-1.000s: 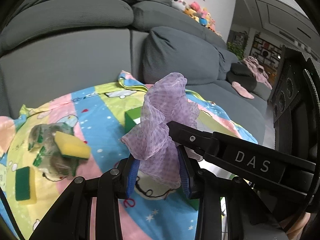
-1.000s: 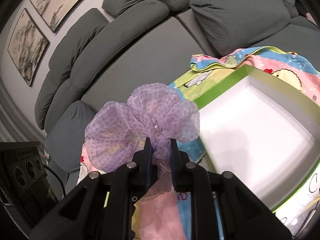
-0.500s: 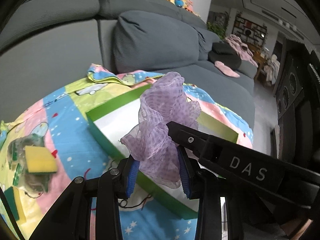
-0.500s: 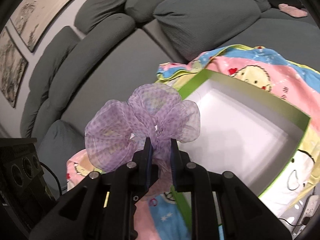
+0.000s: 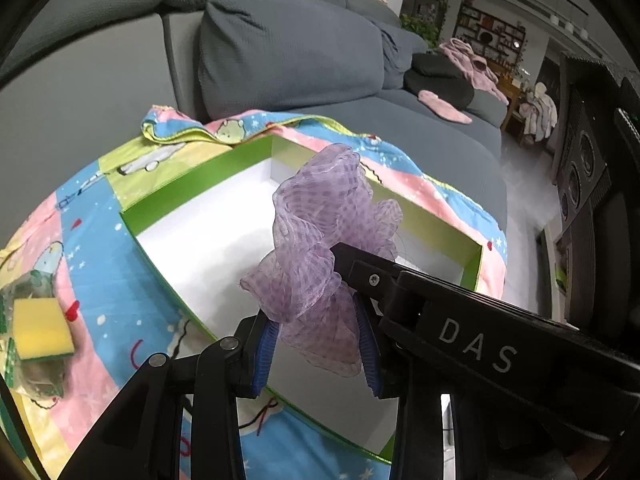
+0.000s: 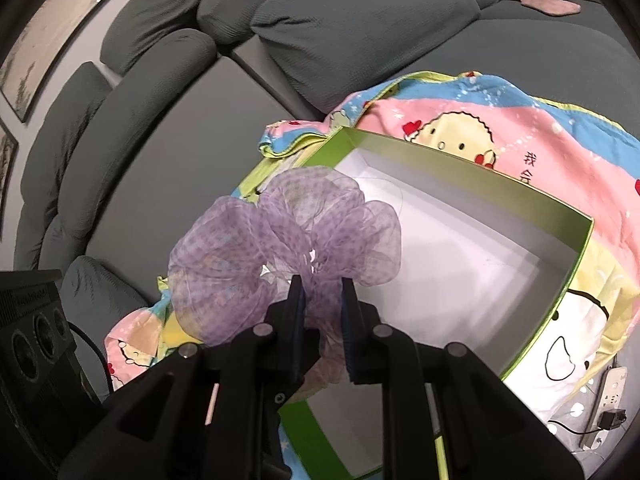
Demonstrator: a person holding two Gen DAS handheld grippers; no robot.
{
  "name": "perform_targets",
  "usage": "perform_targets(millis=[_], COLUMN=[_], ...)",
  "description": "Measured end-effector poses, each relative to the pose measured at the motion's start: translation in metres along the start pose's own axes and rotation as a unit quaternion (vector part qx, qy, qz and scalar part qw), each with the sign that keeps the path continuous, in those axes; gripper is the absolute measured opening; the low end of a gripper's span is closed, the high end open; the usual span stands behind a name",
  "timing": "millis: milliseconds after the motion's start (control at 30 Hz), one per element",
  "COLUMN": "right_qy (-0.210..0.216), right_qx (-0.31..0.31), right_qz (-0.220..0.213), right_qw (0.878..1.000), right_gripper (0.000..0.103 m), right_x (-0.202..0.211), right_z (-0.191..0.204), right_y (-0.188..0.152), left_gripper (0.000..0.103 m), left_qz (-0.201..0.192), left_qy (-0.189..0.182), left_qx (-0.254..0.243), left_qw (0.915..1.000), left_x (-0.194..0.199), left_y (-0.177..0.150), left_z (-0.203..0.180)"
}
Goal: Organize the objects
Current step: 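Lift the purple mesh puff with the right gripper and carry it over the green box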
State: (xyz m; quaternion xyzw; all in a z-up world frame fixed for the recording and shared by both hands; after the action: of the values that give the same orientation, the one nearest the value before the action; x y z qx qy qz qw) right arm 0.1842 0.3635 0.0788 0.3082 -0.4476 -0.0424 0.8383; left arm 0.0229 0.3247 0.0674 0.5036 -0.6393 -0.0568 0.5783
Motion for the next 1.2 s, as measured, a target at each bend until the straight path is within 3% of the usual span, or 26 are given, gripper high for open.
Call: perform_targets(millis=[367, 667, 800, 933, 1100, 1200], right_qy=[-0.032, -0.051, -0.056, -0.056, -0.052, -0.053], right_qx=[-0.004, 0.004, 0.011, 0.019, 0.023, 0.033], right_qz=[0.021, 0.022, 0.021, 0.026, 0.038, 0.046], right_qw=[0.999, 0.998, 0.998, 0.998, 0.998, 0.997], right_gripper=[0.018, 0.018, 0.018, 0.019, 0.019, 0.02], right_x=[-0.018, -0.023, -0.024, -0.027, -0.029, -0.031], right_z=[-0.012, -0.011, -0.008, -0.005, 0.002, 0.007], right_y=[-0.003, -0.004, -0.005, -0.006, -0.009, -0.012], left_gripper=[0.038, 0.037, 0.037, 0.037, 0.037, 0.037], left_qz=[0.039, 0.045, 0.049, 0.041, 0.044, 0.041], left_qy=[-0.009, -0.006, 0.021, 0.005, 0.02, 0.008], left_qx=[0.022, 0.029, 0.034, 0.035, 0.021, 0.03], left_qw=[0.999, 0.9985, 0.998, 0.9985, 0.9986, 0.9987], left_x=[-0.022, -0.022, -0.016, -0.011, -0.004, 0.002], left_y=[-0.011, -0.015, -0.019, -0.021, -0.028, -0.031], left_z=[0.003, 0.009, 0.015, 0.018, 0.019, 0.026])
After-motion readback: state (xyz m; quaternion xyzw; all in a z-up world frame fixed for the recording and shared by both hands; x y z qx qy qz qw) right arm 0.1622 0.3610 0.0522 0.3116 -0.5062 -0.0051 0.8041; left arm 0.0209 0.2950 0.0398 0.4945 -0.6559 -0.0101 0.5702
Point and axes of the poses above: each gripper's, at about its wrist camera, not at the fingertips, and x roughly against the way its jaws point, z to its left, y to its top, the point moved 4 cm from there along -x, roughly the way its jaws point, and after that the axes turned 14 degrees about -y, right-handed, at the moved point
